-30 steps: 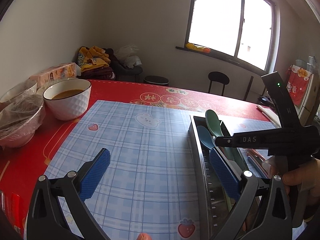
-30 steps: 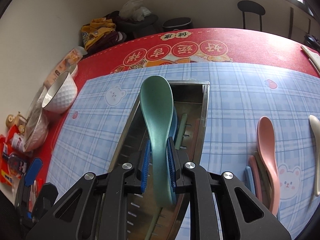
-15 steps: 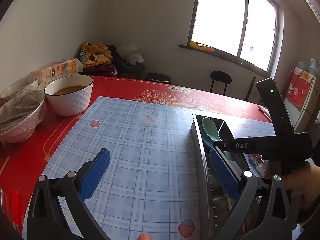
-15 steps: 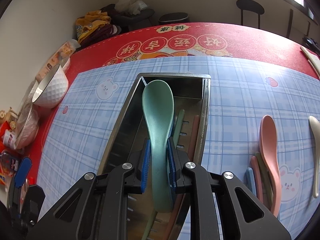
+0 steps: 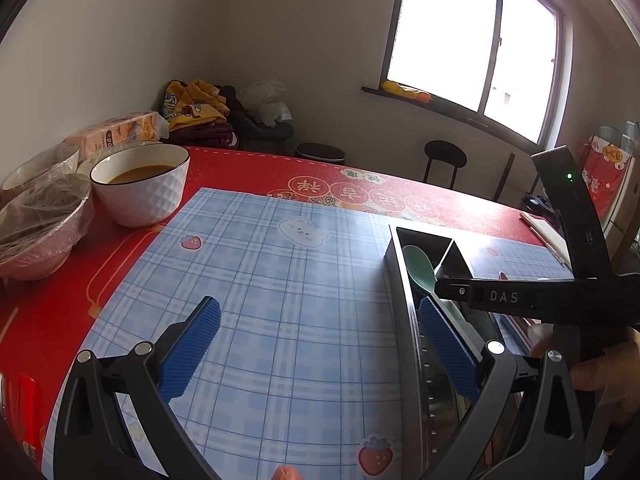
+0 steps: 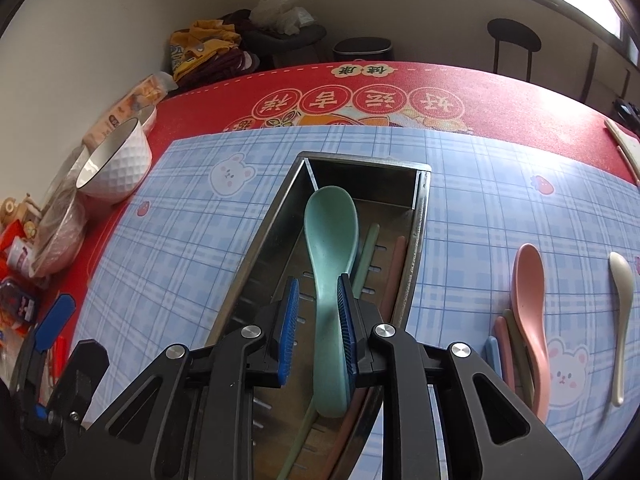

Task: Organize utensils
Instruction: 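Carry the green spoon into the steel tray and open the right tool, then move the left tool back over the remaining chopsticks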

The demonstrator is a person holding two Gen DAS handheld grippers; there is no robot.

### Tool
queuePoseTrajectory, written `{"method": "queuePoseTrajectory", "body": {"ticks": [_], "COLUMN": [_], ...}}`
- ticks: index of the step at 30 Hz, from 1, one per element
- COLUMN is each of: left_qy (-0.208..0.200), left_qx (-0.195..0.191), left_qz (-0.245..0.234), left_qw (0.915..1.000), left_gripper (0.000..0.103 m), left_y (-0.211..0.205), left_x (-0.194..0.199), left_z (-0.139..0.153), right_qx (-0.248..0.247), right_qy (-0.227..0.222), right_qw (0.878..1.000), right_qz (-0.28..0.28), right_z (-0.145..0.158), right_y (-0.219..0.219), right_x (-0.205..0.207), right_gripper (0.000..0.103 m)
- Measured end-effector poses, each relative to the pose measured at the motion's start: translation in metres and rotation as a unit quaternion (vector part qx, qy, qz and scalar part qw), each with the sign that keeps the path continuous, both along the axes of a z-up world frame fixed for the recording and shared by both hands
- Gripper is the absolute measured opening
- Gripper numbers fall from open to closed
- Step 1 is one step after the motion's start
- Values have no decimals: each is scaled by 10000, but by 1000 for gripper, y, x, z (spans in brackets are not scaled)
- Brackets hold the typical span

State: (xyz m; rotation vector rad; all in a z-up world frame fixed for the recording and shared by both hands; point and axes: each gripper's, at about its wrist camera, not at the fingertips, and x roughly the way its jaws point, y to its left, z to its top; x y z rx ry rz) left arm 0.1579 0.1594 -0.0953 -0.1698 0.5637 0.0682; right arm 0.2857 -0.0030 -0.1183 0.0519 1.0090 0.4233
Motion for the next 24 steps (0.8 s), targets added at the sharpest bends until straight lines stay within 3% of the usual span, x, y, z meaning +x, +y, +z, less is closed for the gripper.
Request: {"method": "queuePoseTrajectory", "body": {"ticks": [3, 11, 15, 17, 21, 24], "left_qy": [2, -121, -271, -355, -768, -825], "left_qx": [-7, -188, -282, -238, -164, -13], "left_qz": [34, 48, 95, 95, 32, -19], "left_qw": [10000, 9997, 9992, 9990, 9969, 9966], "left_gripper": [97, 97, 97, 97, 97, 97], "left_y": [1, 4, 4, 1, -5, -14], "left_x": [0, -3, -7, -8, -16, -17], "left_z": [0, 2, 5, 6, 13, 19], "right_qx": [13, 55, 187, 255, 429, 791], "right_qy": [-170, -905, -1281, -1438, -1657, -1601], "right_qw": [9999, 9958, 9915, 9892, 9852, 9837], "right_qz": [-23, 147, 146, 136, -13, -219], "right_z": [7, 28, 37, 40, 41, 36], "right_y": [-6, -45, -77, -95, -134, -167], "right_x": [-7, -36, -51, -58, -69, -74], "right_gripper": [43, 66, 72, 88, 88, 88]}}
